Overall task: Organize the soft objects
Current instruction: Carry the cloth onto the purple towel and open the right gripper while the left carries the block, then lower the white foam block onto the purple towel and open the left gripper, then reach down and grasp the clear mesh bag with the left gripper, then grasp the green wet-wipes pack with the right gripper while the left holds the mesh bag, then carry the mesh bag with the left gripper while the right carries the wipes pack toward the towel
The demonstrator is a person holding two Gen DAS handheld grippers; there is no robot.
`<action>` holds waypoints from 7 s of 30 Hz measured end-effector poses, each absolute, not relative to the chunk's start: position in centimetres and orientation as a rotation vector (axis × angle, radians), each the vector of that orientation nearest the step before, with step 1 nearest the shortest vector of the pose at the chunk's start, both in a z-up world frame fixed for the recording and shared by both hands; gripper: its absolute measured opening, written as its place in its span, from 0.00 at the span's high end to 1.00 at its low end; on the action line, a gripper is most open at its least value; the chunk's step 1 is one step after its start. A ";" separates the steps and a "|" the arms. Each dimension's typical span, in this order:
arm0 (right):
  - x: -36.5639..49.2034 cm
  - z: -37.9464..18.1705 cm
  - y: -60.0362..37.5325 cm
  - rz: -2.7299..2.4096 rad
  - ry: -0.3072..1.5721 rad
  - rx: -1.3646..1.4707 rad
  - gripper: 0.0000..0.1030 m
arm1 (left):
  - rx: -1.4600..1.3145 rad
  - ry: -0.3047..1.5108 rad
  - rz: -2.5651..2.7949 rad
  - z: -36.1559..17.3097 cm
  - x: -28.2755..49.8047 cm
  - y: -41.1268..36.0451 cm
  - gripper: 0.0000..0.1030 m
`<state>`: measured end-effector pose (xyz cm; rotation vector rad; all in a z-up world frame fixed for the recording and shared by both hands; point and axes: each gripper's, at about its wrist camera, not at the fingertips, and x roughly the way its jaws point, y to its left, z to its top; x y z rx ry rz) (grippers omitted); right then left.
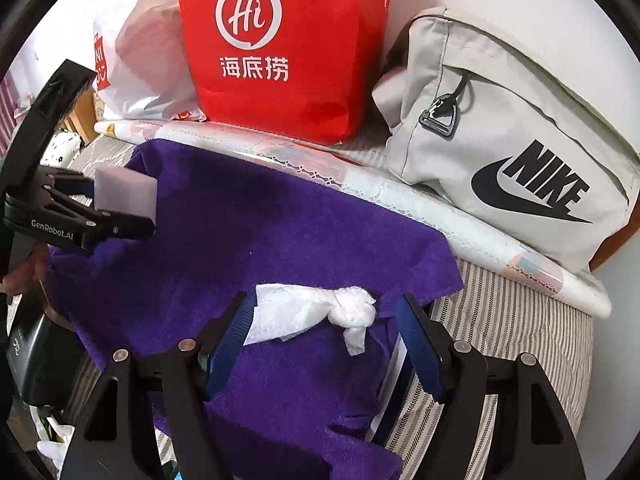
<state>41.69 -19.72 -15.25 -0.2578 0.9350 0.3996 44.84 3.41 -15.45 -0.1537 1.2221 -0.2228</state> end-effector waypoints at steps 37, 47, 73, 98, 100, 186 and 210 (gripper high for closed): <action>39.8 -15.2 -20.4 0.412 0.897 -0.227 0.29 | -0.094 1.091 -0.112 -13.2 42.9 3.9 0.05; 37.8 -14.5 -21.2 0.398 0.896 -0.167 0.29 | -0.083 1.053 -0.126 -11.5 40.5 4.0 0.07; 17.1 -11.9 -19.3 0.457 0.828 -0.078 0.29 | -0.197 0.942 -0.087 -8.4 20.1 7.3 0.09; 10.8 -17.2 -18.8 0.480 0.922 -0.062 0.29 | -0.064 1.003 -0.225 -18.0 13.0 4.7 0.41; 10.9 -17.4 -18.7 0.478 0.923 -0.065 0.29 | -0.094 1.000 -0.252 -17.8 12.8 5.6 0.59; 10.0 -12.3 -23.8 0.445 0.799 -0.031 0.57 | -0.267 0.882 -0.266 -10.6 12.6 8.1 0.93; 23.8 -8.1 -22.3 0.442 0.750 -0.095 0.57 | -0.280 0.897 -0.259 -8.2 26.0 7.1 0.93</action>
